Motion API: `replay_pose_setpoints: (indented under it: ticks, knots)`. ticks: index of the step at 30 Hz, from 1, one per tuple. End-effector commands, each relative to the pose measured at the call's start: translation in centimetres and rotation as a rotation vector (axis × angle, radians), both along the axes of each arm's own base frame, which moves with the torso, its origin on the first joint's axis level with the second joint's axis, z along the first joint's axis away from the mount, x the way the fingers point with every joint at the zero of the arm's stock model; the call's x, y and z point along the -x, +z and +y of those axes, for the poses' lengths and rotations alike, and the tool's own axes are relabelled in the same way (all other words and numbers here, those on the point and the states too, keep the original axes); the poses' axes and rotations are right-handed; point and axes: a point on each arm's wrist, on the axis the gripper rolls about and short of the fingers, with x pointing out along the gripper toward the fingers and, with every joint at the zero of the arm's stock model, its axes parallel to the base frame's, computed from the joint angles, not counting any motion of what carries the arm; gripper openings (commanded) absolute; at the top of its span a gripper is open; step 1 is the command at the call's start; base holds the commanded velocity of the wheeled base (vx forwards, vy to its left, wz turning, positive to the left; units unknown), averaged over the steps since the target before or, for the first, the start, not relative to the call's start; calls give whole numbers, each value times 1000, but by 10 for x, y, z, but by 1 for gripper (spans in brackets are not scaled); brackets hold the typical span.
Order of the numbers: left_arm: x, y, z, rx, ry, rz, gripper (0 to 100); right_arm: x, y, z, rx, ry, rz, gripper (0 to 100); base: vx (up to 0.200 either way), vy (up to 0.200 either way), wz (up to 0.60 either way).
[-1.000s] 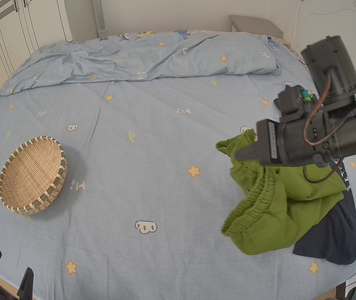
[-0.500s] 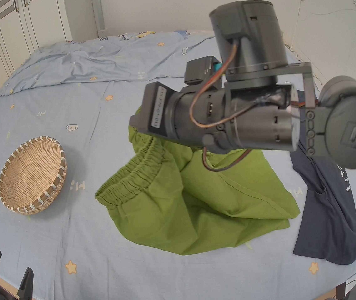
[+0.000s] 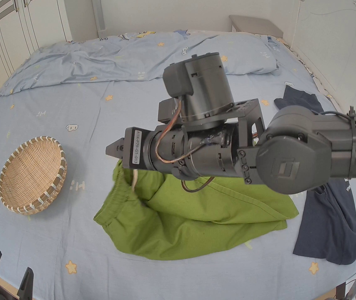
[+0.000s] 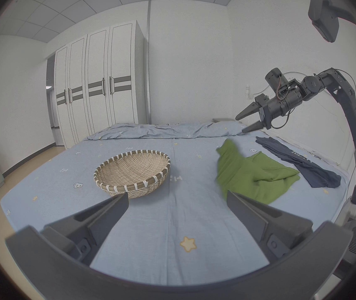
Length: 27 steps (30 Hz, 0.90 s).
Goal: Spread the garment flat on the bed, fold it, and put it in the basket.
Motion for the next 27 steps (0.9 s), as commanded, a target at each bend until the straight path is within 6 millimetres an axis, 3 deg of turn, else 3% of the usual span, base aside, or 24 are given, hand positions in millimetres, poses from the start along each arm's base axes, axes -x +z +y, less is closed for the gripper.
replay_pose_setpoints:
  ticks: [1,6,9,10,11,16,18,19,22,24,25,26,27]
  knots:
    - [0,-5,0,0,0,0,100,-1,-13,5,64,18,15,100,0,0,0]
    - [0,-5,0,0,0,0,100,0,-23,2,109,13,50,100,0,0,0]
    - [0,-5,0,0,0,0,100,-3,-14,-32,112,-37,68,100,0,0,0]
    - [0,-5,0,0,0,0,100,-3,-13,-34,111,-39,69,100,0,0,0]
    - [0,-5,0,-6,-4,0,100,7,-1,-64,89,-23,89,100,0,0,0]
    - [0,-5,0,-5,-4,0,100,48,25,-165,-60,79,180,100,0,0,0]
    - [0,-5,0,-9,-4,-1,100,58,28,-185,-89,84,179,100,0,0,0]
    - [0,-5,0,-11,-6,-2,100,68,29,-211,-119,60,175,100,0,0,0]
    - [0,-4,0,-11,3,-7,100,84,29,-244,-156,-4,153,100,0,0,0]
    - [4,9,0,4,-8,-63,100,93,24,-256,-164,-36,152,100,0,0,0]
    - [12,30,0,34,-21,-140,100,97,21,-260,-163,-42,154,100,0,0,0]
    - [12,30,0,34,-21,-140,100,97,21,-260,-163,-42,154,100,0,0,0]
    - [22,70,0,141,-69,-192,100,106,18,-264,-164,-41,153,100,0,0,0]
